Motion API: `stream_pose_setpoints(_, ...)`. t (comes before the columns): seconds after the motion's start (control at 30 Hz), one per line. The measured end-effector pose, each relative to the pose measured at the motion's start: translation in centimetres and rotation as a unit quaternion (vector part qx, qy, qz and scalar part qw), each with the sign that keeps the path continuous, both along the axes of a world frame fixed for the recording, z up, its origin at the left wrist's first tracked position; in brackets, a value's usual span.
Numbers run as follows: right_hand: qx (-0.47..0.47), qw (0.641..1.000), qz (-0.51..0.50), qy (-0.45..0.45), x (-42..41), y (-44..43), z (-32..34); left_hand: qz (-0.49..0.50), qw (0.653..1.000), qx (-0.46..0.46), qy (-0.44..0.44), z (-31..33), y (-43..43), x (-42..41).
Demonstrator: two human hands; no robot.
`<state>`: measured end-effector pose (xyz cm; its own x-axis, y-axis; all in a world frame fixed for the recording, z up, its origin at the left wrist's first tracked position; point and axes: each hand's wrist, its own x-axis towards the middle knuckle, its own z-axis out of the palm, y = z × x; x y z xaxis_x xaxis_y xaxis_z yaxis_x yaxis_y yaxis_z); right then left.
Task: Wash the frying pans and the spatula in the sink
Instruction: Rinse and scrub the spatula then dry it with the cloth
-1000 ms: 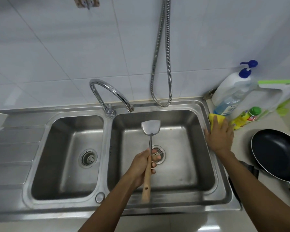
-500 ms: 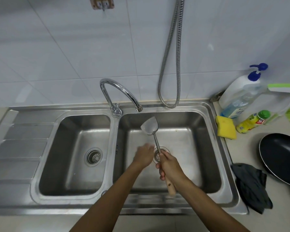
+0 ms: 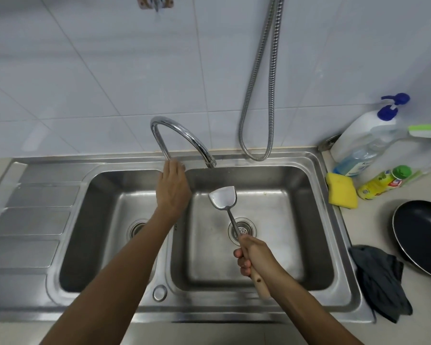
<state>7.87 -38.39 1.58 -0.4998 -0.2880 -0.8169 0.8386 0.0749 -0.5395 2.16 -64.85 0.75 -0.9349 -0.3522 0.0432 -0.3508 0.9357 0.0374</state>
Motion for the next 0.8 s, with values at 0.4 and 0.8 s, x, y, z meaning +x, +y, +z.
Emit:
stream_pose_setpoints(0.4,-0.023,0.999,0.021,-0.026,0.7,-1.4,0.4,0.064,0.975,0.212,-0.014,-1.7,2.7,6.0)
stream_pose_setpoints(0.8,-0.04,0.998,0.004,0.038,-2.1,-1.3,1.2,0.208,0.742,0.636,-0.03,-1.6,14.2,6.6)
